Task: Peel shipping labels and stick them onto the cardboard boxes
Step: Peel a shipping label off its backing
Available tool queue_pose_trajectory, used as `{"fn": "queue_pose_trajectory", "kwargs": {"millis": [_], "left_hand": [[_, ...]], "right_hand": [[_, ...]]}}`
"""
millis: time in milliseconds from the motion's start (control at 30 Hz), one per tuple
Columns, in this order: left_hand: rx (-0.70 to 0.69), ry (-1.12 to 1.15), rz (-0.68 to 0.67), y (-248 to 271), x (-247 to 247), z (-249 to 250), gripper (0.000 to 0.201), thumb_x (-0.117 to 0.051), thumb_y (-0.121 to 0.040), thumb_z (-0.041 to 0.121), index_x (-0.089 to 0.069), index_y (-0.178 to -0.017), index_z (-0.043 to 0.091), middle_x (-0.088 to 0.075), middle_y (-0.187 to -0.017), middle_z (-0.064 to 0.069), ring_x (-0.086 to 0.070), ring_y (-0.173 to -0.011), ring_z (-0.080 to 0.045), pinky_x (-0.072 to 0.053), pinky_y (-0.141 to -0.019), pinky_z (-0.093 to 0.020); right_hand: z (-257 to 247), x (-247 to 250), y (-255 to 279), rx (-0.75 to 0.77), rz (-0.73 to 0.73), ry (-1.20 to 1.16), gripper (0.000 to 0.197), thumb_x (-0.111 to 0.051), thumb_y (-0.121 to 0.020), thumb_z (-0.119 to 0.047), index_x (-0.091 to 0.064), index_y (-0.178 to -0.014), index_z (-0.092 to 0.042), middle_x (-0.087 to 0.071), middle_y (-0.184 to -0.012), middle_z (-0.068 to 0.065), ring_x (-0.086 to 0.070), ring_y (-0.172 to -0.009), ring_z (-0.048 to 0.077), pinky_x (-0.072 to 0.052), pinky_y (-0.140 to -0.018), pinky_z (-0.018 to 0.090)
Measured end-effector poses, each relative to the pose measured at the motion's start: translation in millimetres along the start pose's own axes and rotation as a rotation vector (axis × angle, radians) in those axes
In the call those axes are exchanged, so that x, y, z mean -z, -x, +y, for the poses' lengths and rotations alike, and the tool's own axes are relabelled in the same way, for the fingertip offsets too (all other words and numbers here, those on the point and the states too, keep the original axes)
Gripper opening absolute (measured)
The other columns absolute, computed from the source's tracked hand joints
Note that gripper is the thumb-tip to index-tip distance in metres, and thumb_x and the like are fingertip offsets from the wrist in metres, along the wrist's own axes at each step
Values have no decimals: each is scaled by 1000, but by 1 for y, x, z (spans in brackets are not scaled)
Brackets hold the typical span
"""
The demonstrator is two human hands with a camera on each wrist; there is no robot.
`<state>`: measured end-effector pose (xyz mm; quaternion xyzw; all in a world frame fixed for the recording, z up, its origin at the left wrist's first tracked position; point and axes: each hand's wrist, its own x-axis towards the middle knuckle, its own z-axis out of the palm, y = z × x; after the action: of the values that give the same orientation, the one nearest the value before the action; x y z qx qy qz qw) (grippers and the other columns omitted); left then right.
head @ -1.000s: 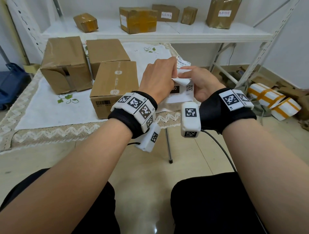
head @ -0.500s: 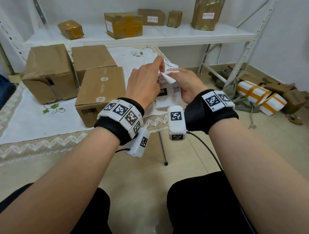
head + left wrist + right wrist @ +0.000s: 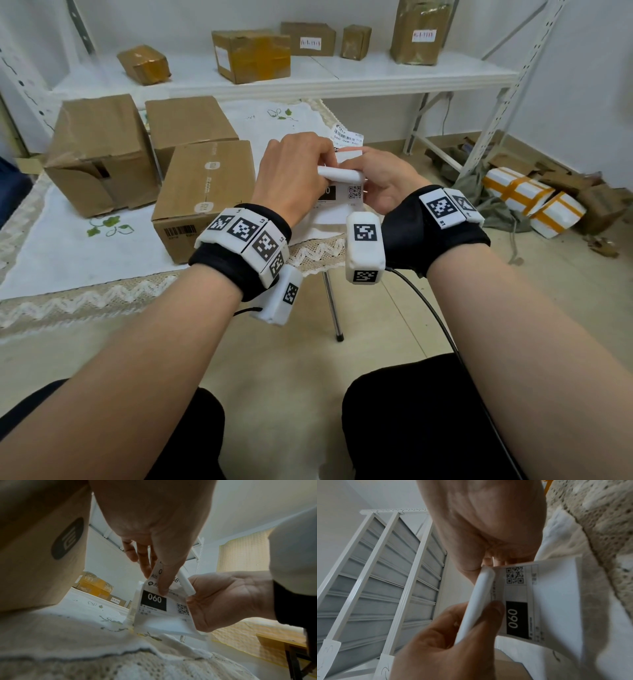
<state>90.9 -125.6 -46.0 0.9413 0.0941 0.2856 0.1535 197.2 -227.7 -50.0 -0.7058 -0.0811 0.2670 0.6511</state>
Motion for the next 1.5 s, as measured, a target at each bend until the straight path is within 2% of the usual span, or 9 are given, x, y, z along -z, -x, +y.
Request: {"fn": "queue_pose_trajectory", "kwargs": {"millis": [233, 433, 533, 667, 767, 900, 1167, 1300, 1500], "left_hand": [[-37, -47, -11, -2, -2, -2, 5, -72, -90, 25, -71, -86, 22, -53, -92, 5, -53, -85, -22, -27, -78, -32], [-19, -68, 5, -2, -1, -2, 7, -69, -88, 15, -66, -84, 20, -57, -95, 0, -55, -90, -26, -32, -79, -33], [9, -55, 7, 0, 2, 0, 6, -69, -87, 16, -66, -83, 17, -65, -93, -3, -57, -91, -28, -39, -85, -39], [33, -30, 12, 1, 4, -1, 10, -71, -85, 13, -65, -79, 19, -66, -89, -3, -58, -91, -29, -39, -86, -40], [-24, 2, 0, 2, 3, -1, 14, -68, -89, 20, -62, -77, 18, -62, -88, -3, -53, -87, -27, -32, -80, -37], [-80, 34, -12, 2, 1, -1, 20, -65, -91, 19, -54, -74, 22, -53, -83, 5, -45, -83, -19, -25, -76, -32], [-134, 165, 14, 1, -6, -5, 13, -64, -82, 12, -61, -72, 5, -65, -75, -9, -59, -73, -34, -47, -69, -49], [-46, 219, 24, 1, -8, -7, 20, -70, -87, 20, -61, -73, 8, -66, -73, -6, -60, -73, -29, -44, -60, -35], [152, 304, 34, -3, -2, -10, 36, -82, -74, 16, -47, -67, 25, -57, -70, 9, -58, -81, -27, -36, -64, -33]], "right_hand": [[0, 3, -8, -19, -14, -41, 71, -74, -52, 1, -67, -123, -6, -76, -110, 17, -71, -110, 36, -58, -91, 56], [-3, 1, 5, -19, -54, -46, 43, -77, -78, 1, -66, -116, -14, -75, -108, 11, -73, -95, 27, -60, -92, 43], [-4, 3, 7, -23, -118, -65, 31, -68, -90, -3, -63, -114, -22, -70, -96, 4, -64, -79, 18, -58, -77, 32], [-6, 6, 12, -62, -213, -7, 15, -57, -87, 1, -58, -100, -7, -46, -74, 4, -40, -65, 17, -38, -64, 28], [-5, 12, 10, -110, -213, -72, 26, -55, -91, 3, -57, -86, -22, -53, -86, 6, -51, -82, 21, -48, -86, 33], [-4, 16, 4, -125, -200, -150, 47, -59, -92, 3, -58, -130, -26, -57, -114, 9, -54, -103, 26, -45, -110, 45], [-2, 16, 1, -100, -207, -195, 59, -58, -97, 6, -45, -148, -22, -65, -104, 10, -65, -90, 26, -55, -80, 44], [2, 12, 1, -60, -139, -209, 57, -62, -95, 4, -47, -146, -17, -73, -108, 15, -64, -91, 28, -58, -82, 43], [-2, 13, 18, -136, -173, -202, 22, -67, -94, -16, -65, -116, -16, -66, -100, 5, -66, -80, 22, -63, -66, 36]]}}
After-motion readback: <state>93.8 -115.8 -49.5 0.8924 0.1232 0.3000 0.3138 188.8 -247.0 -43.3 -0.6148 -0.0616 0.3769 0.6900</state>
